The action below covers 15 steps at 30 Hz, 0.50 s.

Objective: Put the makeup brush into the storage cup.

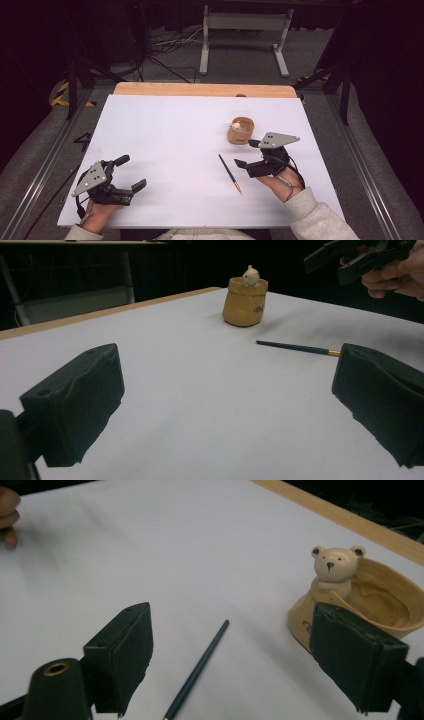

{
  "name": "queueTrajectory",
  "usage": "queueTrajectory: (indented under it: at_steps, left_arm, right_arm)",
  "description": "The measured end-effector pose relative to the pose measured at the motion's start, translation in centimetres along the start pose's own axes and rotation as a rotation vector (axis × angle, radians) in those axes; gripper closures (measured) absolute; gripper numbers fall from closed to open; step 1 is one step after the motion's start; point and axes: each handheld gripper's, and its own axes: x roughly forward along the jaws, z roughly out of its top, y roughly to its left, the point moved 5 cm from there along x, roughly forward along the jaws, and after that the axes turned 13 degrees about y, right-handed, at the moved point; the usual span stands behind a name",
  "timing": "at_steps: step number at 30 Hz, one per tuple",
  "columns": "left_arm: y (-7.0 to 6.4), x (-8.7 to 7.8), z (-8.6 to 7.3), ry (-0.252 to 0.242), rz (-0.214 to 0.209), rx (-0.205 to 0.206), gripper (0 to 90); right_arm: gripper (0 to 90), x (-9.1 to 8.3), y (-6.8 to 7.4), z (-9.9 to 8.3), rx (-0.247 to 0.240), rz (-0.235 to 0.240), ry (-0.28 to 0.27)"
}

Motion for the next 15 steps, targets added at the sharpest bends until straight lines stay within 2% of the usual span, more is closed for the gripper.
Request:
queueTrajectory:
  at_steps: [2, 4, 9, 11, 12, 15]
  left_arm:
    - [0.0, 0.1, 0.0, 0.007, -0.003, -0.003, 1.1]
    - [-0.1, 0.1, -0.1, 0.021, -0.009, -0.017, 1.1]
    - [-0.1, 0.1, -0.1, 0.031, -0.008, -0.024, 1.2]
    - [-0.1, 0.1, -0.1, 0.038, -0.002, -0.024, 1.1]
    - [-0.1, 0.1, 0.0, 0.042, -0.002, -0.022, 1.1]
    - [-0.1, 0.0, 0.0, 0.049, -0.002, -0.012, 1.3]
  right_arm:
    - [18.4, 0.1, -0.1, 0.0, 0.003, -0.003, 0.021]
    - [18.3, 0.3, 0.0, 0.4, -0.004, -0.009, 0.072]
    - [18.0, 0.5, 0.3, 1.1, -0.03, -0.005, 0.125]
    - [18.4, 0.5, 0.3, 1.1, -0.035, -0.006, 0.134]
    - [19.0, 0.8, 0.5, 1.3, -0.038, -0.001, 0.168]
    - [19.6, 1.0, 0.6, 1.5, -0.044, 0.006, 0.198]
